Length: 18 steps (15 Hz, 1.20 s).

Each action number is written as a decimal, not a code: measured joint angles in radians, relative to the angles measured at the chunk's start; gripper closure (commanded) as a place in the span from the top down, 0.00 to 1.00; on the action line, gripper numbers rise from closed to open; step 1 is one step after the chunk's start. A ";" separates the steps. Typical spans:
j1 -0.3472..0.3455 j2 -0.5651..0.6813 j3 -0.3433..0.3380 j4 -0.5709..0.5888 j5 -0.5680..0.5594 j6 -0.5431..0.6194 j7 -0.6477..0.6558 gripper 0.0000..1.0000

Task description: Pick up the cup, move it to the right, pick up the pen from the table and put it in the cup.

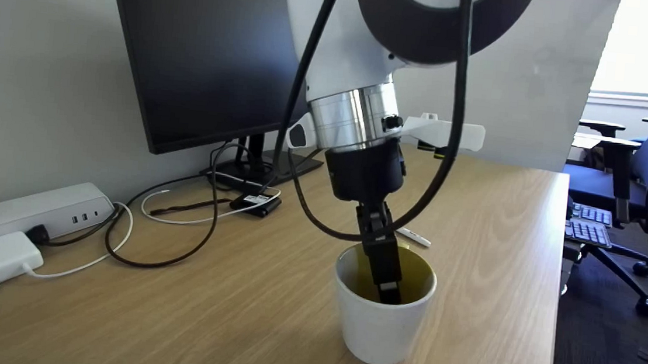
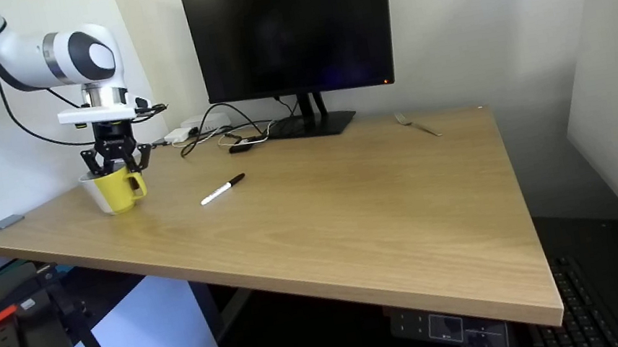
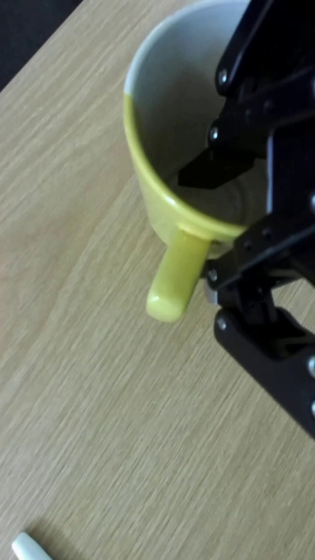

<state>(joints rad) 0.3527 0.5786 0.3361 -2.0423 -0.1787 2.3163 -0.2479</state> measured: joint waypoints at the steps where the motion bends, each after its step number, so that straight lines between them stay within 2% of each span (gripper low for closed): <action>1: 0.002 0.000 0.001 0.000 0.000 0.000 0.000 0.12; 2: 0.003 0.000 0.002 0.001 0.000 0.000 0.000 0.04; 3: 0.003 0.000 0.002 0.001 0.000 0.000 0.000 0.00; 12: 0.001 -0.045 0.005 0.010 0.004 -0.001 0.012 0.03; 18: -0.065 -0.178 -0.083 0.028 0.029 -0.038 0.093 0.03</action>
<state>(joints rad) 0.2879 0.4002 0.2534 -2.0145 -0.1498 2.2781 -0.1547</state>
